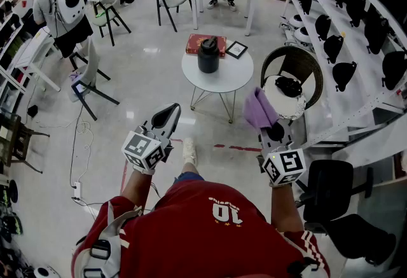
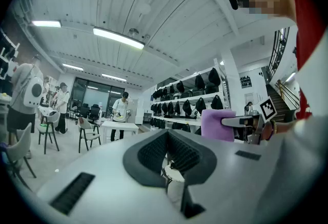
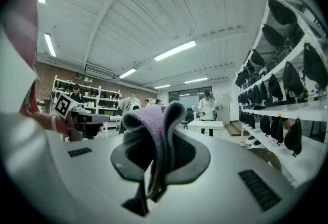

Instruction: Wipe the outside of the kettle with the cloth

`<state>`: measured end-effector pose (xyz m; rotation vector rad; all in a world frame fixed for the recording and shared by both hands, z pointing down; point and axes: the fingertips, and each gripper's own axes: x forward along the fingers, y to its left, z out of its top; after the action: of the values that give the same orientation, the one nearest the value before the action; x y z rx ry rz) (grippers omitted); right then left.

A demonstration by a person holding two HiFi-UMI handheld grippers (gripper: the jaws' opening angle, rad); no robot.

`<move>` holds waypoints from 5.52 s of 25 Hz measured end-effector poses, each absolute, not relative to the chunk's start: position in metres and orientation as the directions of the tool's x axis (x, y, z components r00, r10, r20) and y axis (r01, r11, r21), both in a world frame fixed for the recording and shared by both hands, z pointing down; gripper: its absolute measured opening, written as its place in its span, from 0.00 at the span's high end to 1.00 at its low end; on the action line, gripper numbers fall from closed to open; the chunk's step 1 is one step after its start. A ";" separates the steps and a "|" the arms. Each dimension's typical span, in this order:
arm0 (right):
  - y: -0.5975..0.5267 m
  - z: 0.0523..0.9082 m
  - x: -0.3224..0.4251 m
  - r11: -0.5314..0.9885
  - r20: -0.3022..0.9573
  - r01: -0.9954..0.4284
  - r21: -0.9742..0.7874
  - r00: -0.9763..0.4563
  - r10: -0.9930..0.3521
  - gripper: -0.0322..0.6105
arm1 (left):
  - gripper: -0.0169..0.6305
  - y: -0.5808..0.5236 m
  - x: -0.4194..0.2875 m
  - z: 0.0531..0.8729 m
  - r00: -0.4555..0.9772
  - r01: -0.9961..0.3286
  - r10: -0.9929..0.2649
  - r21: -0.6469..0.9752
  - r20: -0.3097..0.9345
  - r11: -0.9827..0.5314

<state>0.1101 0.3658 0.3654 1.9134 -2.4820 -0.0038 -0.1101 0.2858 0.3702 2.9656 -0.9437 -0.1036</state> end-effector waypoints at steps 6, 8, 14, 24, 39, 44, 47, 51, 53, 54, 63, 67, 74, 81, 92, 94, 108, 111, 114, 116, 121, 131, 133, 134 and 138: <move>0.362 0.369 0.103 0.270 0.010 -0.963 0.010 -0.270 -0.963 0.87 | 0.96 0.284 -0.114 0.373 0.809 -0.584 -0.586 0.050 -0.051 -0.810; 0.361 0.374 0.100 0.278 0.025 -0.961 0.013 -0.278 -0.960 0.87 | 0.96 0.284 -0.115 0.375 0.808 -0.586 -0.588 0.047 -0.047 -0.809; 0.358 0.377 0.092 0.282 0.022 -0.959 0.008 -0.281 -0.959 0.87 | 0.96 0.278 -0.120 0.375 0.805 -0.590 -0.592 0.047 -0.039 -0.806; 0.353 0.371 0.106 0.259 -0.012 -0.966 -0.009 -0.259 -0.966 0.87 | 0.96 0.267 -0.112 0.380 0.812 -0.581 -0.583 0.052 -0.031 -0.812; 0.294 0.371 0.117 0.294 0.000 -0.956 -0.022 -0.294 -0.956 0.87 | 0.96 0.208 -0.100 0.386 0.811 -0.582 -0.584 0.071 -0.008 -0.810; 0.259 0.365 0.125 0.301 0.005 -0.953 -0.030 -0.301 -0.954 0.87 | 0.96 0.178 -0.094 0.384 0.803 -0.593 -0.595 0.078 -0.001 -0.801; 0.237 0.360 0.127 0.311 0.007 -0.950 -0.028 -0.311 -0.950 0.87 | 0.96 0.157 -0.090 0.381 0.799 -0.599 -0.601 0.067 -0.005 -0.798; 0.209 0.358 0.132 0.313 0.013 -0.949 -0.033 -0.314 -0.949 0.87 | 0.96 0.131 -0.086 0.378 0.796 -0.603 -0.605 0.076 -0.010 -0.795; 0.194 0.356 0.133 0.313 0.016 -0.949 -0.034 -0.314 -0.949 0.87 | 0.96 0.116 -0.085 0.376 0.795 -0.604 -0.607 0.080 -0.010 -0.793; 0.186 0.355 0.133 0.313 0.018 -0.949 -0.036 -0.314 -0.949 0.87 | 0.96 0.109 -0.084 0.375 0.795 -0.605 -0.607 0.081 -0.009 -0.792; 0.114 0.345 0.139 0.291 0.032 -0.955 -0.047 -0.293 -0.956 0.87 | 0.96 0.035 -0.083 0.366 0.800 -0.599 -0.600 0.093 0.017 -0.795; 0.081 0.341 0.138 0.275 0.044 -0.960 -0.058 -0.277 -0.960 0.87 | 0.96 -0.001 -0.084 0.359 0.807 -0.589 -0.590 0.090 0.010 -0.803; 0.027 0.333 0.128 0.255 0.046 -0.965 -0.055 -0.257 -0.965 0.87 | 0.96 -0.057 -0.094 0.353 0.818 -0.574 -0.575 0.083 0.011 -0.815; -0.019 0.337 0.120 0.216 0.057 -0.975 -0.045 -0.218 -0.974 0.87 | 0.96 -0.110 -0.106 0.358 0.830 -0.556 -0.557 0.089 0.007 -0.827; -0.063 0.355 0.109 0.142 0.121 -0.990 -0.022 -0.143 -0.982 0.87 | 0.96 -0.165 -0.116 0.378 0.863 -0.501 -0.505 0.122 0.002 -0.857; -0.069 0.360 0.109 0.131 0.141 -0.991 -0.016 -0.132 -0.981 0.87 | 0.96 -0.173 -0.118 0.381 0.862 -0.503 -0.507 0.127 0.002 -0.855; -0.105 0.380 0.131 0.071 0.197 -0.997 -0.026 -0.074 -0.978 0.87 | 0.96 -0.199 -0.112 0.388 0.862 -0.505 -0.507 0.144 0.030 -0.851; -0.113 0.388 0.139 0.072 0.198 -0.997 -0.027 -0.076 -0.977 0.87 | 0.96 -0.204 -0.106 0.386 0.860 -0.509 -0.509 0.126 0.034 -0.852; -0.122 0.396 0.148 0.076 0.203 -0.997 -0.025 -0.079 -0.976 0.87 | 0.96 -0.209 -0.098 0.386 0.858 -0.513 -0.513 0.111 0.033 -0.851; -0.128 0.402 0.154 0.078 0.214 -0.997 -0.025 -0.081 -0.973 0.87 | 0.96 -0.211 -0.093 0.386 0.856 -0.516 -0.515 0.107 0.039 -0.850; -0.145 0.423 0.172 0.074 0.247 -0.997 -0.035 -0.080 -0.966 0.87 | 0.96 -0.217 -0.078 0.392 0.856 -0.517 -0.514 0.105 0.061 -0.849; -0.185 0.477 0.179 0.094 0.341 -0.994 -0.064 -0.110 -0.933 0.87 | 0.96 -0.224 -0.076 0.408 0.838 -0.546 -0.539 0.123 0.084 -0.829; -0.190 0.492 0.180 0.086 0.366 -0.992 -0.093 -0.114 -0.924 0.87 | 0.96 -0.222 -0.079 0.415 0.833 -0.553 -0.545 0.129 0.094 -0.823; -0.193 0.499 0.179 0.083 0.379 -0.992 -0.099 -0.114 -0.918 0.87 | 0.96 -0.221 -0.080 0.417 0.831 -0.557 -0.548 0.133 0.097 -0.820; -0.204 0.525 0.175 0.082 0.428 -0.992 -0.094 -0.115 -0.896 0.87 | 0.96 -0.220 -0.090 0.424 0.814 -0.580 -0.571 0.146 0.102 -0.801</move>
<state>0.1754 -0.2039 0.5247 1.8945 -2.1019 0.5310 -0.0904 -0.2196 0.4239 2.8286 -0.9047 0.0797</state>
